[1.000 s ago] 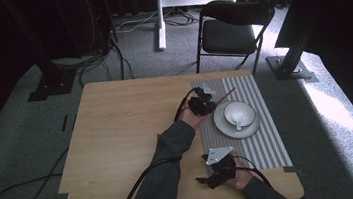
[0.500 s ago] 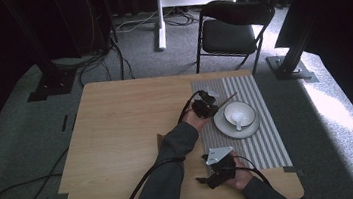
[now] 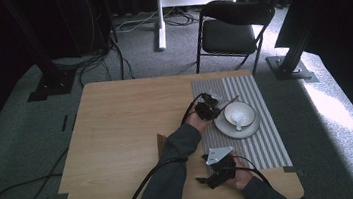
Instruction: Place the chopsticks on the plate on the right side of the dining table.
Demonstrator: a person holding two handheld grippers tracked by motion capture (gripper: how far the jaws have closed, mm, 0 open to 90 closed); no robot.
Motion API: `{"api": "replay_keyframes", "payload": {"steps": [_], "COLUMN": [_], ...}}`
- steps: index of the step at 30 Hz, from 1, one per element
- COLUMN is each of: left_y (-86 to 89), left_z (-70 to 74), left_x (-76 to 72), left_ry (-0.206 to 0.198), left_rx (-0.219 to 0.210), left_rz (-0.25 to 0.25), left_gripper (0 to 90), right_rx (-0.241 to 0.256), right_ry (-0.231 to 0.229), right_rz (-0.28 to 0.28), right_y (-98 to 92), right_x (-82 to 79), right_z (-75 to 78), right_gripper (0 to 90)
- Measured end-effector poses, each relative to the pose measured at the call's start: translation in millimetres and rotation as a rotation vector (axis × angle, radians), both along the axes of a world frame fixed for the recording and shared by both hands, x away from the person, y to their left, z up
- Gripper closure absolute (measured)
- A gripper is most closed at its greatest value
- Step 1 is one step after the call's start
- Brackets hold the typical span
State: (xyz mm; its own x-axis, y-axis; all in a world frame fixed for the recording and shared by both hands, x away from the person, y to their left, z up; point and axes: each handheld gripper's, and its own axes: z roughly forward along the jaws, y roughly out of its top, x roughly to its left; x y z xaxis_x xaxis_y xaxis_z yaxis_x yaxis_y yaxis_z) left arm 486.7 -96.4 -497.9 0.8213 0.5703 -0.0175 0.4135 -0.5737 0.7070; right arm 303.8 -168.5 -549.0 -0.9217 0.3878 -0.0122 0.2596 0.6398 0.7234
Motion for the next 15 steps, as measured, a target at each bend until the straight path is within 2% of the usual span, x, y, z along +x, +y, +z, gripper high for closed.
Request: {"api": "replay_keyframes", "payload": {"steps": [15], "left_y": [-5.5], "left_z": [-8.1], "left_x": [2.0], "left_ry": [0.008], "left_rx": [0.002], "left_rz": [-0.003], "left_gripper": [84.2], "right_rx": [0.0], "right_ry": [0.0], "right_rz": [0.0], "right_y": [0.0], "right_x": [0.0], "right_z": [0.0], "right_gripper": [13.7]}}
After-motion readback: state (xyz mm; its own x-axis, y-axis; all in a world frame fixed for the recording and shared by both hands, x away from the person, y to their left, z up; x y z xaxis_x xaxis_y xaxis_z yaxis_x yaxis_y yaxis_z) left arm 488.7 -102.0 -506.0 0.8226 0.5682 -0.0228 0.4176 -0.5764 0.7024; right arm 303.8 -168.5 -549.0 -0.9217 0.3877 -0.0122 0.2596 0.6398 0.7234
